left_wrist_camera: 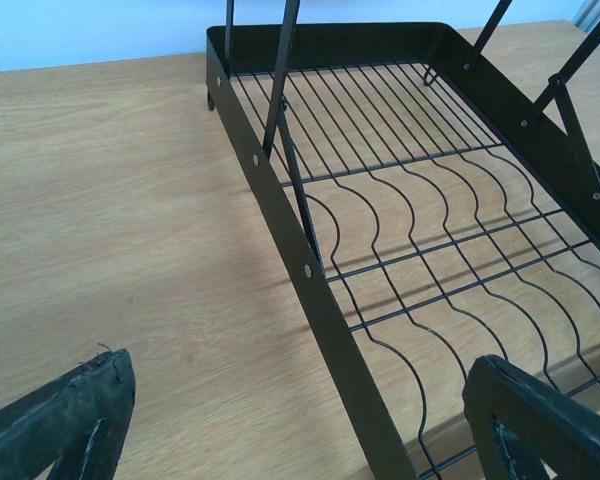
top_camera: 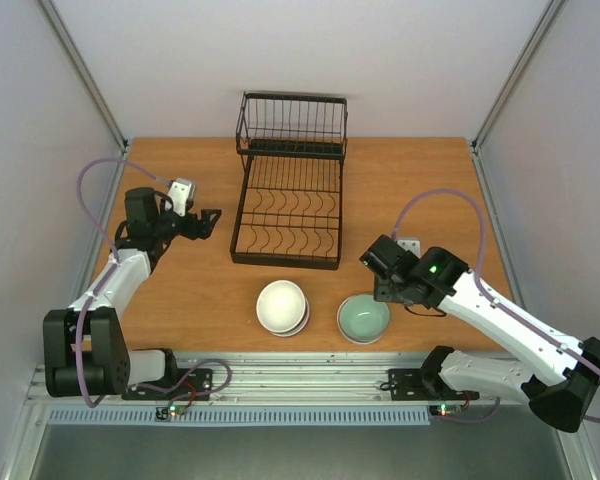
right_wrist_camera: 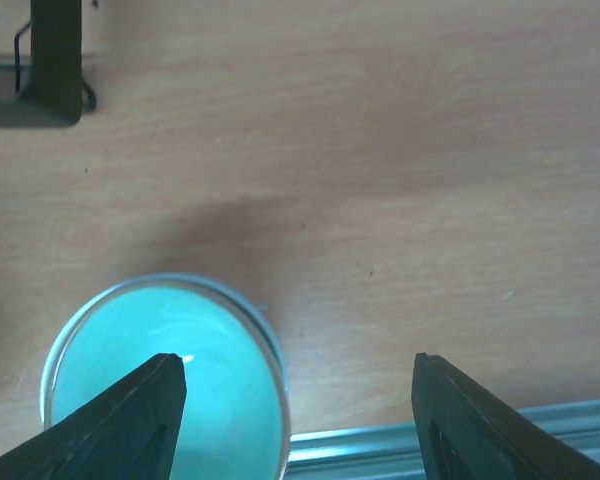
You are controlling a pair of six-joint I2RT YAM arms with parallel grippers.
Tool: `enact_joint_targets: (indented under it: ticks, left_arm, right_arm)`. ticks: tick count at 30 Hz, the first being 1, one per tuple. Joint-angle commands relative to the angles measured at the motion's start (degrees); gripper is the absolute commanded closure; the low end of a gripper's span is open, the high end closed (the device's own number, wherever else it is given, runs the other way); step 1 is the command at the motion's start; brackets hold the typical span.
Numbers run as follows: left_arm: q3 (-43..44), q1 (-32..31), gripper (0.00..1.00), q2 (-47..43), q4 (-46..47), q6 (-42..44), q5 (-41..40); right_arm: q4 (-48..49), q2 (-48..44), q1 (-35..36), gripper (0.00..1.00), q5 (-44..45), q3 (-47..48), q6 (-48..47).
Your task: Load the bowls into the dish rack
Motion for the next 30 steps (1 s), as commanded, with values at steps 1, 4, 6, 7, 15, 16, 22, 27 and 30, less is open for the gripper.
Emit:
enact_joint_targets:
  ticks: [1,4,6,7,15,16,22,27,30]
  left_arm:
    - [1.14,0.27,0.1,0.86,0.72,0.59,1.64]
    - [0.89,0.27,0.09,0.91,0.86,0.73,1.8]
    - [0.68,0.27,0.09,1.16,1.06,0.84,2.2]
    - [0.7,0.27,0.08,1.39,1.06,0.84,2.39]
    - [0.48,0.25,0.07,2.05,1.11,1.17,2.93]
    - [0.4,0.27,0.07,2.17,1.15,1.24,2.94]
    - [-0.11,0.23,0.05,2.23,1.39,1.87,3.43]
    - [-0.39,0.25,0.04,2.09,1.72,2.07,3.52]
    - [-0.49,0.27,0.04,2.02,1.69,2.08,3.6]
  right_arm:
    - [-0.32,0.75,2.24,0.37,-4.89,-2.47,4.58]
    - [2.54,1.22,3.17,0.39,-7.69,-6.23,5.65]
    - [4.58,1.94,3.53,0.41,-9.41,-8.45,6.14]
    - [5.08,2.44,3.79,0.41,-9.73,-9.47,6.44]
    - [8.08,4.62,4.44,0.49,-10.92,-11.79,7.23]
    - [8.15,4.74,4.45,0.52,-10.93,-11.86,7.23]
    - [7.03,4.87,4.49,0.69,-10.44,-12.2,7.83]
    - [5.0,4.48,4.53,0.88,-9.49,-11.72,8.35]
    - [4.27,3.64,4.53,0.92,-9.12,-11.63,8.93]
